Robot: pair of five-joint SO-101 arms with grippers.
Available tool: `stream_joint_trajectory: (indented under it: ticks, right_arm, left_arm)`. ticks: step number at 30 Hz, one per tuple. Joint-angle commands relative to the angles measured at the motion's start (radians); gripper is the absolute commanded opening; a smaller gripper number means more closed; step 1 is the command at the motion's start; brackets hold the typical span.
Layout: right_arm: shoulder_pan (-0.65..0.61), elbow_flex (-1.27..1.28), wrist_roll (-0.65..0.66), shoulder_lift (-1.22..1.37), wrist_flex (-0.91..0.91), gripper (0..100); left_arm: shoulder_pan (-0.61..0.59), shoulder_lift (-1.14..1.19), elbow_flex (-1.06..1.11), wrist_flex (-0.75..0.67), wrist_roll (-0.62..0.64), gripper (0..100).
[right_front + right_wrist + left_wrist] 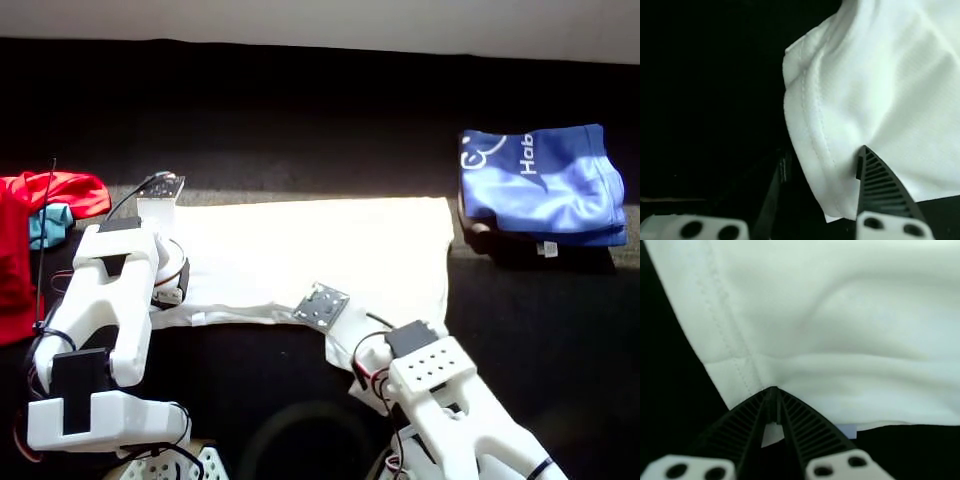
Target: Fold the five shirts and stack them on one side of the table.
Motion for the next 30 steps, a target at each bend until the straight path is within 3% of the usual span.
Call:
stream_joint_trajectory:
  ticks: [1, 8, 11, 17, 22, 30]
  right_arm:
    - [-0.059, 0.047, 0.008, -0.022, -0.013, 21.2]
    - [-0.002, 0.117, 0.020, -0.021, -0.165, 21.0]
    - [0.047, 0.120, 0.118, -0.021, -0.171, 20.4]
    - [0.147, 0.113, 0.233, -0.021, -0.174, 0.2]
    - [0.199, 0.087, 0.238, -0.022, -0.168, 0.5]
    - [0.303, -0.202, 0.238, -0.019, -0.165, 0.5]
  left_arm:
    - [0.010, 0.005, 0.007, -0.012, 0.002, 1]
    - [0.010, 0.005, 0.008, -0.012, 0.002, 1]
    - [0.010, 0.005, 0.008, -0.012, 0.002, 1]
    - [0.010, 0.005, 0.008, -0.011, 0.002, 1]
    - [0.010, 0.005, 0.008, -0.011, 0.002, 1]
    - [0.010, 0.005, 0.008, -0.011, 0.002, 1]
